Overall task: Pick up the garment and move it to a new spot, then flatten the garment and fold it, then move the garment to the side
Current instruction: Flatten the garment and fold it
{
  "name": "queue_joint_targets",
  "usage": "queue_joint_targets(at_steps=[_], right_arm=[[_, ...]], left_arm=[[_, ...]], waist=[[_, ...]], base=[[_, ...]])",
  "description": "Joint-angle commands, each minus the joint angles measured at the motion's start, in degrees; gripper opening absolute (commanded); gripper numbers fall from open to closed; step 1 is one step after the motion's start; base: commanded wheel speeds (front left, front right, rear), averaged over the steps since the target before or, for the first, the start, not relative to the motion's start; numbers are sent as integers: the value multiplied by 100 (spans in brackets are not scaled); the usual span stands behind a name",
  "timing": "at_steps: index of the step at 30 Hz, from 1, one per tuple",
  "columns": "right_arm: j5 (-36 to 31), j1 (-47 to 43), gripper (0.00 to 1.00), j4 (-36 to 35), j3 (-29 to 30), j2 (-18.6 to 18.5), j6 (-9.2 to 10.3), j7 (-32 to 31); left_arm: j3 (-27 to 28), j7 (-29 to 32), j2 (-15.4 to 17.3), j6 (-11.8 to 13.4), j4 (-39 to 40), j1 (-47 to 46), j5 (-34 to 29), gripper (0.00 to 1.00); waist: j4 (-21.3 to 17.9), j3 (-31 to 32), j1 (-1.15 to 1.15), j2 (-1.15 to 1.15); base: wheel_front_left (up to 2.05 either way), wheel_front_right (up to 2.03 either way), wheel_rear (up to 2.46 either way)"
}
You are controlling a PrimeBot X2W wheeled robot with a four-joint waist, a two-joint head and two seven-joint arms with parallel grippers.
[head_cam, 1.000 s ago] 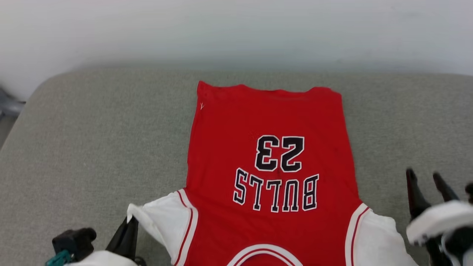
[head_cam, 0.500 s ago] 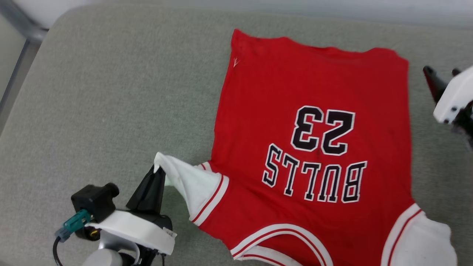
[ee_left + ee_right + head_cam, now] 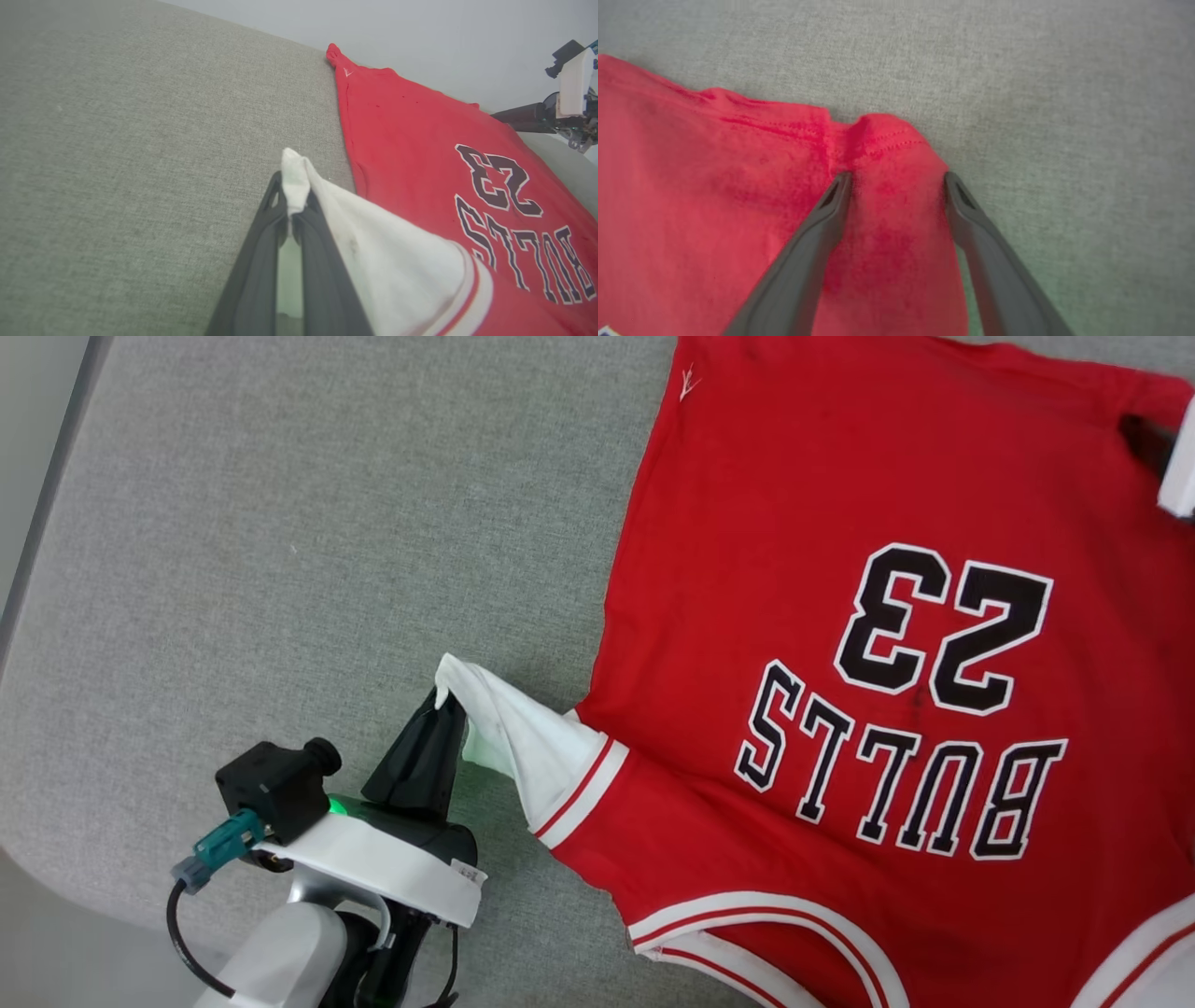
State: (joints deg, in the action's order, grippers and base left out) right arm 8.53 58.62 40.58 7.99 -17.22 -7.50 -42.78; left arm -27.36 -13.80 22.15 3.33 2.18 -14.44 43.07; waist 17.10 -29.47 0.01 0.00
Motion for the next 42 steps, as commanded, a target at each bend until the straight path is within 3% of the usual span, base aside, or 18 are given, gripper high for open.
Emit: queue_joint_targets(at_steps=[1,4,5,6,17,28,34,42], right_arm=[[36,-33,100,247,41,31,2,-290],[22,-263,100,682,203,118,3,-962],[23,-318,87,772,272,160,6,-1128],[-93,-365,0,773,383,205,5,-1247],[-158,-421,0,-6,8,-154,4,-837],[592,-2413,0,-1566,-265,-500,4,-986],[820,-4027,0,-2818,125,-301,4,-1094],[827,-6057,0,-3988,769,491,4,-1081]], left_arm=[[3,-38,-42,-39,-42,-78,-32,0],[15,-51,-66,-73,-128,-104,-33,0],[17,-56,-79,-86,-152,-107,-23,0],[30,-67,-102,-104,-227,-88,17,0],[56,37,15,89,-463,329,112,0],[286,198,290,586,-373,1113,310,0],[409,292,414,787,-357,1472,440,0],[473,434,541,970,-342,1839,563,0]], waist=[[78,-113,-1,0],[75,-118,-1,0],[74,-104,-1,0],[64,-23,-1,0],[-212,916,-1,0],[-887,1952,-1,0],[-1301,2324,-1,0],[-1692,2598,-1,0]], base=[[0,0,0],[0,0,0],[0,0,0],[0,0,0],[0,0,0],[0,0,0],[0,0,0],[0,0,0]])
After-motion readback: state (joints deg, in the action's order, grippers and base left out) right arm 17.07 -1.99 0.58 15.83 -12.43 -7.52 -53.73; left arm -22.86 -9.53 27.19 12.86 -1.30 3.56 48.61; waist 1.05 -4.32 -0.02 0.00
